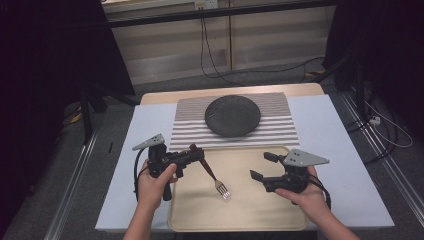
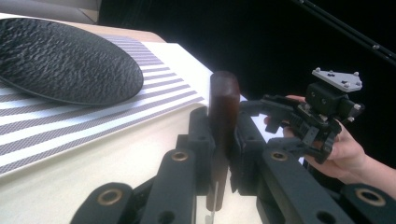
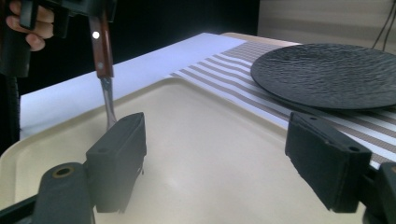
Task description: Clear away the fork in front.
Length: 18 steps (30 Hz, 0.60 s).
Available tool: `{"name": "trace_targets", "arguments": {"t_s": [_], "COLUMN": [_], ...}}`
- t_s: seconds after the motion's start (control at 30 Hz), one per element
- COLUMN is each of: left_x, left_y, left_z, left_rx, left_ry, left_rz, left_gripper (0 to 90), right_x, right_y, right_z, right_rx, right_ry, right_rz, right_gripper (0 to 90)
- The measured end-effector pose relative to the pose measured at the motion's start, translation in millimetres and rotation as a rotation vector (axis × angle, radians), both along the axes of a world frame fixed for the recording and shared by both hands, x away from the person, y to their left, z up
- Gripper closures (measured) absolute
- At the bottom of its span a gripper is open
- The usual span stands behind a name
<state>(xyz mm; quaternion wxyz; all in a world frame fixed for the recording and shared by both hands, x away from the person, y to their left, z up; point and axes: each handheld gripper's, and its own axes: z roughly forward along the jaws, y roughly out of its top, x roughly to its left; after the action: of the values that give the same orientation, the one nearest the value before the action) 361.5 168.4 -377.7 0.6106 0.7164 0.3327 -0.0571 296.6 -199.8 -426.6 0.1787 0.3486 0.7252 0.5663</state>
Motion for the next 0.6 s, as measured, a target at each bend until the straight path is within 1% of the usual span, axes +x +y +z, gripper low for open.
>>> {"name": "trace_targets", "arguments": {"t_s": [0.07,0.13,0.2,0.27,0.3,0.43,0.47,0.5,0.53,0.57,0.6], "left_x": [0.1,0.1,0.5,0.6,0.7,2.2,3.1,3.1,4.0,4.3,5.4], "left_y": [5.5,7.3,13.2,14.8,16.9,26.7,32.2,32.2,35.2,36.7,38.5], "left_z": [1.1,1.7,3.1,3.3,3.5,2.8,2.5,2.5,2.7,2.9,3.0], "left_rx": [0.008,0.012,0.030,0.032,0.039,0.062,0.056,0.056,0.061,0.071,0.092], "left_ry": [0.000,0.006,0.010,0.011,0.016,0.026,0.037,0.037,0.046,0.050,0.055], "left_rz": [-0.002,0.002,0.002,0.004,0.003,0.001,0.006,0.006,0.007,0.009,0.010], "left_gripper": [80.9,81.0,80.9,80.9,80.9,80.9,80.9,80.9,80.9,80.9,80.9], "right_x": [-1.8,-2.2,-2.7,-3.2,-3.6,-4.7,-5.4,-5.4,-5.7,-6.3,-6.2], "right_y": [-6.2,-9.5,-13.1,-14.7,-16.3,-21.9,-24.5,-24.5,-25.2,-26.3,-27.0], "right_z": [0.9,1.2,1.6,1.8,1.9,2.2,1.2,1.2,0.8,0.0,-0.5], "right_rx": [0.000,0.006,0.003,0.003,0.006,0.005,0.002,0.002,0.001,-0.003,-0.003], "right_ry": [-0.006,-0.005,-0.010,-0.010,-0.018,-0.020,-0.021,-0.021,-0.017,-0.015,-0.015], "right_rz": [-0.015,-0.019,-0.027,-0.030,-0.035,-0.046,-0.048,-0.048,-0.050,-0.053,-0.052], "right_gripper": [19.7,19.7,19.7,19.6,19.5,19.1,18.8,18.8,18.6,18.4,18.3]}}
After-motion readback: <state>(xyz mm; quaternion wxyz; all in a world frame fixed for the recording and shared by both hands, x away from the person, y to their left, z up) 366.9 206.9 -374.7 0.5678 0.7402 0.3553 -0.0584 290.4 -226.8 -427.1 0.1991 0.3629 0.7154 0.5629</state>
